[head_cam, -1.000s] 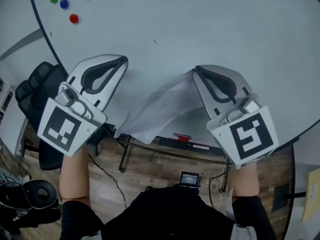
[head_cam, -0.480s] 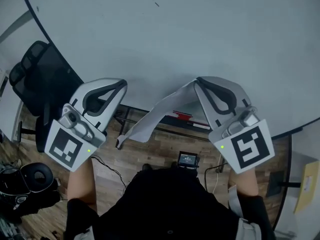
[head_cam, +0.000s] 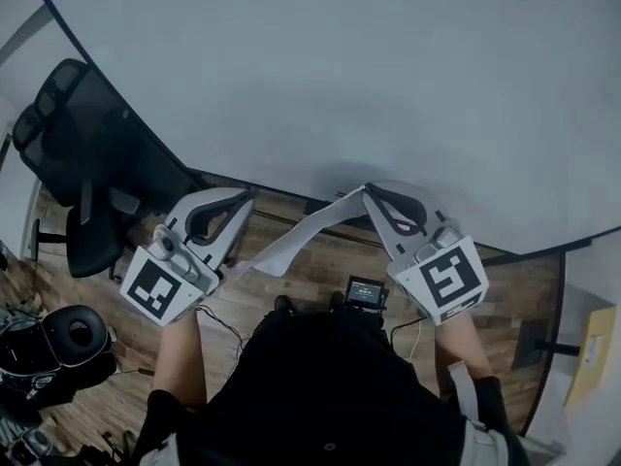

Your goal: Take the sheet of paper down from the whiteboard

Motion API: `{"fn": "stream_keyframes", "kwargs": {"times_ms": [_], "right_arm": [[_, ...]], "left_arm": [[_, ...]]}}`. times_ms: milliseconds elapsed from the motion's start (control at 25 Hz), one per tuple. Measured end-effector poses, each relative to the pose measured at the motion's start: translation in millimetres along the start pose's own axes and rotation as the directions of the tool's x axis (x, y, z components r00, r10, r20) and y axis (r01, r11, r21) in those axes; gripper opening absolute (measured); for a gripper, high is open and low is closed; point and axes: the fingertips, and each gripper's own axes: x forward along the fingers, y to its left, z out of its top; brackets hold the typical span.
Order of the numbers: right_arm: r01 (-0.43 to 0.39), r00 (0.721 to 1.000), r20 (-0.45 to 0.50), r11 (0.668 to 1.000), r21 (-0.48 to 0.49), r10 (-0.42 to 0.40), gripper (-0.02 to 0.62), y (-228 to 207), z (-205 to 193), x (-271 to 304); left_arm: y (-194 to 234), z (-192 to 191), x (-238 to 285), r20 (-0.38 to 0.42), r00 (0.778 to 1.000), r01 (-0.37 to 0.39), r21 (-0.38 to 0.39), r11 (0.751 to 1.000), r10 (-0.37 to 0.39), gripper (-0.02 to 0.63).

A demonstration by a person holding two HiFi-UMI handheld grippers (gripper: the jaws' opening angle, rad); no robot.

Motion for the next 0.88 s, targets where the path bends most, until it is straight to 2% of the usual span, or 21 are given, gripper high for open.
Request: {"fn": "stream_keyframes", "kwargs": {"times_ms": [200,360,560,720,880], "right_arm": [[-0.036,0.999,0.037,0.998,0.049,0.035,0.023,13,-33,1],[-0.034,0.999,0.001,0.996,0.08,0.034,0.023,15,-67,1],[-0.066,0.998,0.025,0.992,0.104,0.064,0.022,31,-86,4],[-0.115,0.989,0.104,0.99,0.085,0.106,0.021,51,-96,11],[-0.134,0.988,0.093,0.983,0.121,0.123,0.021,59,-121,15]], "left_arm": [[-13,-49,-8,-0.077,0.997,0.013,-0.07,0.997,-0.018,0.012],[-14,-78,-16,-0.115,0.993,-0.012,-0.11,0.994,0.0,0.012],[-21,-109,-25,-0.138,0.99,-0.048,-0.178,0.983,0.023,0.012],[-33,-132,-32,-0.151,0.988,-0.066,-0.234,0.97,0.031,0.012],[-43,-155,-38,-0.175,0.984,-0.082,-0.27,0.959,0.035,0.012]]}}
